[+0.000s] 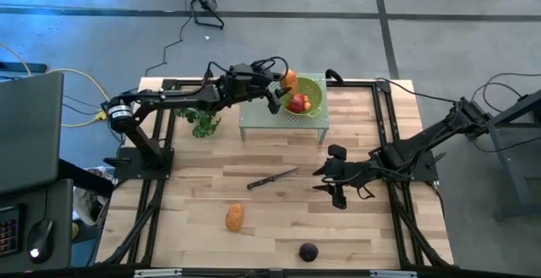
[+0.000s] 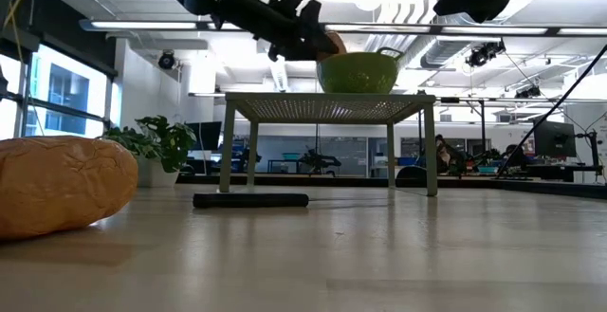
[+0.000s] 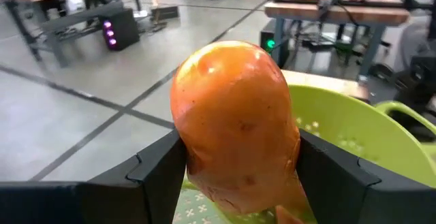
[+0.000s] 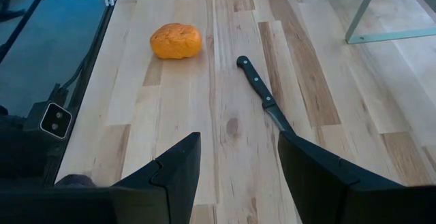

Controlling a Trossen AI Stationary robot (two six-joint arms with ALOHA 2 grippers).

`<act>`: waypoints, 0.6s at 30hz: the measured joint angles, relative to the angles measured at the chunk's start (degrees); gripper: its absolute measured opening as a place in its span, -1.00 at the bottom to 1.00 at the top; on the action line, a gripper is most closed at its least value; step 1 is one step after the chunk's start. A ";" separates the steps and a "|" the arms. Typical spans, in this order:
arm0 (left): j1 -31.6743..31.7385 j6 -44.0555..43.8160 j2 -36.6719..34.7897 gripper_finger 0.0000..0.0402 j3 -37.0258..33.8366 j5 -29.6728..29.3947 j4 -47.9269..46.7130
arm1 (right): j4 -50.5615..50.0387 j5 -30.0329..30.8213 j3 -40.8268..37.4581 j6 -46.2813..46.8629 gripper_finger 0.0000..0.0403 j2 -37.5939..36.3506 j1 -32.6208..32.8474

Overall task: Pick & Place Fruit
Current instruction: Put the yellow mango into the green strainer bowl on the shelf, then put the purple plum into the green strainer bowl on the shelf

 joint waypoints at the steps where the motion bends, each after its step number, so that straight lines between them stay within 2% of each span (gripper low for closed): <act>1: 0.00 0.79 0.00 0.22 0.00 0.90 -0.07 | 0.02 0.00 0.00 0.00 -0.06 0.00 0.00; 7: -0.02 2.50 0.00 0.34 0.00 2.96 -0.12 | 0.00 0.00 0.00 -0.02 -0.06 0.00 0.00; 18: 0.00 2.20 0.00 0.79 -0.02 2.96 -0.16 | 0.00 0.00 0.00 0.00 -0.06 0.00 0.00</act>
